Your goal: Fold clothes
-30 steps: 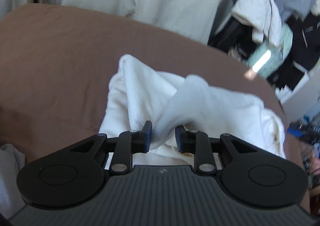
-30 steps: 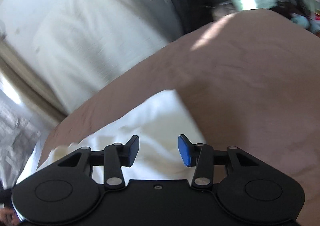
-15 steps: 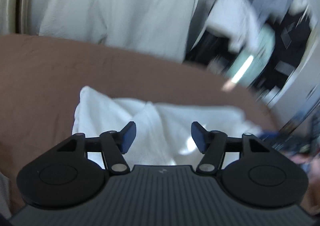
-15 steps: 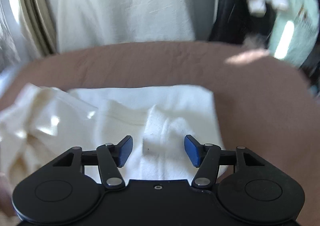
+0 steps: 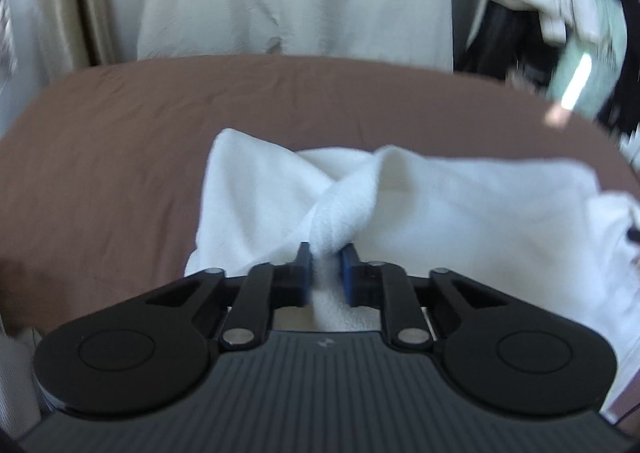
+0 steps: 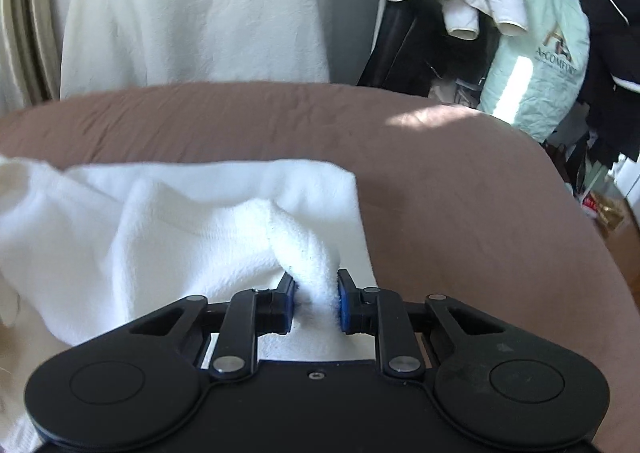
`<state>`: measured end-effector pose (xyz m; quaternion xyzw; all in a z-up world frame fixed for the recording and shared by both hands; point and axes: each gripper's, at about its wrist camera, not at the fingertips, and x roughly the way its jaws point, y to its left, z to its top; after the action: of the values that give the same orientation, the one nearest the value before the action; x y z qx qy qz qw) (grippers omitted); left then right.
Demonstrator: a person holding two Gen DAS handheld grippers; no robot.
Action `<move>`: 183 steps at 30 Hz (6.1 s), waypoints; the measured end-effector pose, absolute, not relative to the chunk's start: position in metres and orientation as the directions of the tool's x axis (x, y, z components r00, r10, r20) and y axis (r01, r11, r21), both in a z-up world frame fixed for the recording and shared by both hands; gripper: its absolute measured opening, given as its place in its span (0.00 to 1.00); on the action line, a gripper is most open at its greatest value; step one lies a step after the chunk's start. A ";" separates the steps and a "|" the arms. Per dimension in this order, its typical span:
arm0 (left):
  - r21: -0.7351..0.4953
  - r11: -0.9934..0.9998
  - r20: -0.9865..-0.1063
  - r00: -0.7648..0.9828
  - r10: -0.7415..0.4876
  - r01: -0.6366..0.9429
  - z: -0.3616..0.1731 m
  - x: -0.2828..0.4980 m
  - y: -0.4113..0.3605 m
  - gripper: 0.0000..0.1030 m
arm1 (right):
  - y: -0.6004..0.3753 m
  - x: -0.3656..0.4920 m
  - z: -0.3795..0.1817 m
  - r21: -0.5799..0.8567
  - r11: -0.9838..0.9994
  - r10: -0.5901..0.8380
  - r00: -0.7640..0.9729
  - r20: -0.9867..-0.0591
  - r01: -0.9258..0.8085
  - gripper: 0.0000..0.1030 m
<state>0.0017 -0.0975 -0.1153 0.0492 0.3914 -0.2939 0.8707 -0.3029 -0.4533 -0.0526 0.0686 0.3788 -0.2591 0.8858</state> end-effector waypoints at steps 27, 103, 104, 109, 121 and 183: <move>-0.268 0.902 -0.697 0.578 -0.424 0.339 -0.109 -0.080 0.006 0.08 | -0.503 -0.405 -0.098 0.365 0.627 -0.290 0.641 -0.710 0.688 0.19; -0.369 0.774 -0.689 0.407 -0.599 0.515 -0.154 0.090 -0.076 0.35 | -0.636 -0.234 -0.151 0.715 0.680 0.324 0.810 -0.489 0.160 0.39; -0.361 0.776 -0.686 0.416 -0.597 0.518 -0.156 0.091 -0.079 0.32 | -0.635 -0.229 -0.154 0.704 0.689 0.307 0.810 -0.499 0.172 0.39; -0.295 0.801 -0.622 0.532 -0.575 0.521 -0.130 0.092 -0.077 0.05 | -0.627 -0.222 -0.130 0.652 0.752 0.244 0.879 -0.410 0.096 0.15; -0.310 0.878 -0.636 0.606 -0.477 0.365 -0.157 0.150 -0.062 0.12 | -0.626 -0.167 -0.111 0.510 0.799 0.065 0.798 -0.599 0.318 0.24; -0.152 0.887 -0.744 0.540 -0.393 0.435 -0.121 -0.052 -0.011 0.32 | -0.501 -0.379 -0.124 0.333 0.792 -0.268 0.780 -0.565 0.512 0.12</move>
<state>-0.0522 -0.0107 -0.1207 0.0254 0.4175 -0.2359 0.8771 -0.3789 -0.5012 -0.1240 0.2417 0.2530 -0.2139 0.9120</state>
